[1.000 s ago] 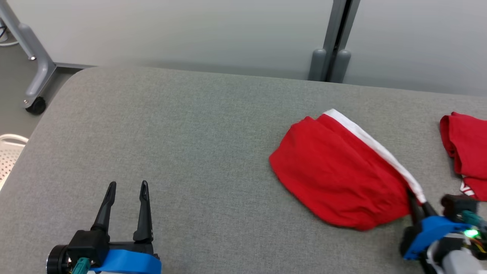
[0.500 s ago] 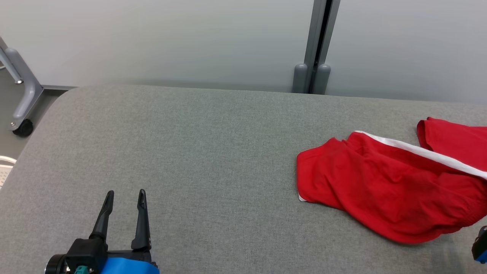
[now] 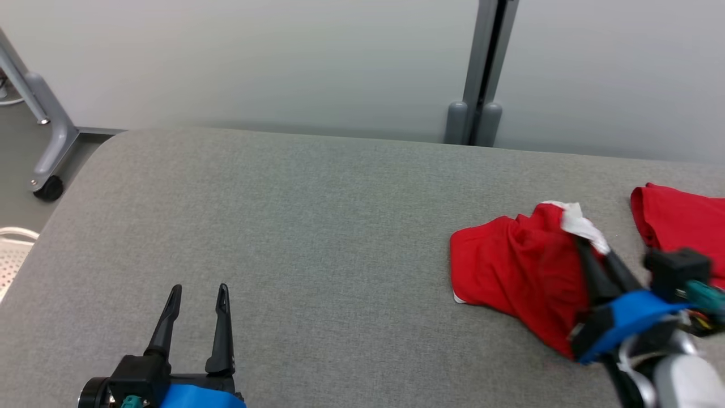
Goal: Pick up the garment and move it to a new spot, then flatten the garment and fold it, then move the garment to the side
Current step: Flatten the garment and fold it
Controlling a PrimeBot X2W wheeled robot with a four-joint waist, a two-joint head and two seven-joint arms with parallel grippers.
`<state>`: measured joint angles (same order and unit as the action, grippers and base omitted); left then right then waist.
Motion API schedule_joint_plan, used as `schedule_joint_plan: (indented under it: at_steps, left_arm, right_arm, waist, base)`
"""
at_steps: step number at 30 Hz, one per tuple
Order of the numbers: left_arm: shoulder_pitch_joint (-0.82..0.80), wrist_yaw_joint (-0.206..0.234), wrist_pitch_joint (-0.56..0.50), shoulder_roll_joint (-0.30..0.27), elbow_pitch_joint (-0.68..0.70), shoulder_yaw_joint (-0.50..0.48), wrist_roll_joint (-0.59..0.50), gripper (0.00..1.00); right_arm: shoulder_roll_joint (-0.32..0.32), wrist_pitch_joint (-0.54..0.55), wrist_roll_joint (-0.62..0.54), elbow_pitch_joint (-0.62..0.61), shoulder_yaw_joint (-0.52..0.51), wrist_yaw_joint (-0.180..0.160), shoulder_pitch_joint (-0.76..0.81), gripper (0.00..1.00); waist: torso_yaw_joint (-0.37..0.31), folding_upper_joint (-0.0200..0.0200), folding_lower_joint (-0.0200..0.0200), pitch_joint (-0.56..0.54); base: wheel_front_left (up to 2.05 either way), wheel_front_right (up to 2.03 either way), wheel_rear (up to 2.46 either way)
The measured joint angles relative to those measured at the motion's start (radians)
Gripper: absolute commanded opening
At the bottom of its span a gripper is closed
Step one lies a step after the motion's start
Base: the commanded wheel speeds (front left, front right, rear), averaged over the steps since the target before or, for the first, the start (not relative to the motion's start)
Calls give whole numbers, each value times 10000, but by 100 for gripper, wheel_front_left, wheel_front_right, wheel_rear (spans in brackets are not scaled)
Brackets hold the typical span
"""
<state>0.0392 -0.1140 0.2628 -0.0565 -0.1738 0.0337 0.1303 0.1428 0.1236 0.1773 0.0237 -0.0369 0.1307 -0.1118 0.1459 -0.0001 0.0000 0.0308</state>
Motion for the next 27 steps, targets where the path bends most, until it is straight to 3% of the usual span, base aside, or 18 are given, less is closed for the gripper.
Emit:
schedule_joint_plan:
  at_steps: [6,13,24,25,26,27]
  left_arm:
    - [-138,-12,0,10,-82,111,31,100]
    - [-312,-13,0,36,-211,366,186,100]
    - [-656,0,0,52,-468,757,389,100]
    - [-694,6,0,50,-489,775,430,100]
    - [-736,21,0,48,-522,792,462,100]
    - [-785,42,0,50,-535,825,487,100]
  right_arm:
    - [-537,-111,-2,851,1847,0,-1370,0]
    - [-892,-552,102,2531,3262,-2,-2945,0]
    - [-936,-1825,2857,4428,6892,-2,-4770,0]
    - [-942,-1879,2966,4596,7152,-2,-4834,20]
    - [-938,-1891,3058,4753,7440,-2,-4885,96]
    - [-936,-1948,3154,4893,7657,-2,-4925,100]
  waist:
    - [462,0,0,114]
    - [1146,1,1,312]
    - [1785,0,1,505]
    - [1820,0,1,531]
    - [1848,1,1,556]
    - [1870,0,1,589]
  base:
    - [0,0,0]
    - [0,0,0]
    - [0,0,0]
    - [0,0,0]
    - [0,0,0]
    - [0,0,0]
